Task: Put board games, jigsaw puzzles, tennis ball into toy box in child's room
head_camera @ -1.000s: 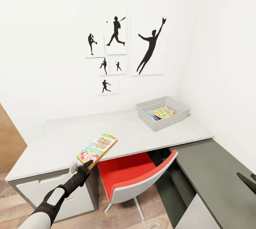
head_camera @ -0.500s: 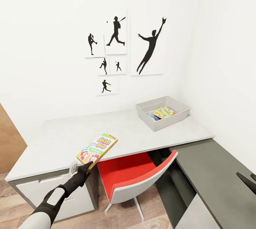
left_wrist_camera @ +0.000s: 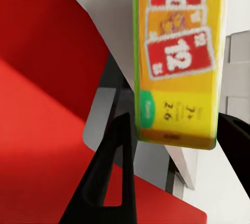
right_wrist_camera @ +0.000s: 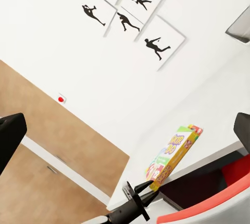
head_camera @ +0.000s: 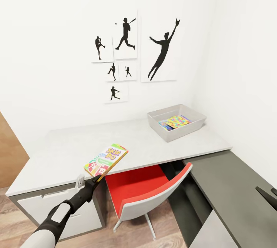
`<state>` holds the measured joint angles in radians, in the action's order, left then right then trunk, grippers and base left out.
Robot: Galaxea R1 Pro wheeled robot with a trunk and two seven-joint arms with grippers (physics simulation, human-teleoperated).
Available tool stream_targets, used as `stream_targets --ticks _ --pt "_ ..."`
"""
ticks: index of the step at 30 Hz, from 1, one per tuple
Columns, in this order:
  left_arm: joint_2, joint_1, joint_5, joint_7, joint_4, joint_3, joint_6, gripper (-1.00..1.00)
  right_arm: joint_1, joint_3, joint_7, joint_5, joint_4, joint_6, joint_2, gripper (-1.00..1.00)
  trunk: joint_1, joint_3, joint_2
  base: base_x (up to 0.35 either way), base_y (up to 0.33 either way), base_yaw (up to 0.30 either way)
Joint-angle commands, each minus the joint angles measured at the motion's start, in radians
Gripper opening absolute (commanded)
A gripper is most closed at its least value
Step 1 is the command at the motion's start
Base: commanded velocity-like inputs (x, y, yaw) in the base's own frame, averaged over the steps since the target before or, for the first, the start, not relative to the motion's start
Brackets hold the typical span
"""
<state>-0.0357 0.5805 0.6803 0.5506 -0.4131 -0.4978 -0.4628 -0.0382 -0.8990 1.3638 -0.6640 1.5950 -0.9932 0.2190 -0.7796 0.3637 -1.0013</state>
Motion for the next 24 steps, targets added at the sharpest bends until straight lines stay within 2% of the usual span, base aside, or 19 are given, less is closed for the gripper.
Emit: stream_targets --ticks 1,7,14,20,24 --pt "0.0 0.001 0.002 0.002 0.001 -0.004 -0.007 -1.0 0.0 0.0 0.0 -0.003 0.0 -0.007 0.0 1.0 0.0 0.001 -0.001 0.0 0.0 0.0" --pt "0.0 0.001 0.002 0.003 0.0 -0.003 -0.007 -1.0 0.0 0.0 0.0 -0.003 0.0 -0.007 0.0 1.0 0.0 0.001 -0.001 0.0 0.0 0.0" --pt "-0.003 0.001 0.002 0.004 -0.002 0.003 -0.031 -1.0 0.0 0.0 0.0 -0.003 0.0 -0.007 0.0 1.0 0.027 -0.021 0.048 0.0 0.0 0.0" --pt "-0.008 0.001 0.0 0.004 -0.025 0.002 -0.12 -1.0 0.0 0.0 0.0 -0.003 0.0 -0.007 0.0 1.0 0.05 -0.04 0.09 0.0 0.0 0.0" --pt "-0.01 0.001 -0.001 0.005 -0.077 0.004 -0.193 -1.0 0.0 0.001 0.0 -0.003 0.0 -0.007 0.0 1.0 0.065 -0.052 0.118 0.0 0.0 0.0"
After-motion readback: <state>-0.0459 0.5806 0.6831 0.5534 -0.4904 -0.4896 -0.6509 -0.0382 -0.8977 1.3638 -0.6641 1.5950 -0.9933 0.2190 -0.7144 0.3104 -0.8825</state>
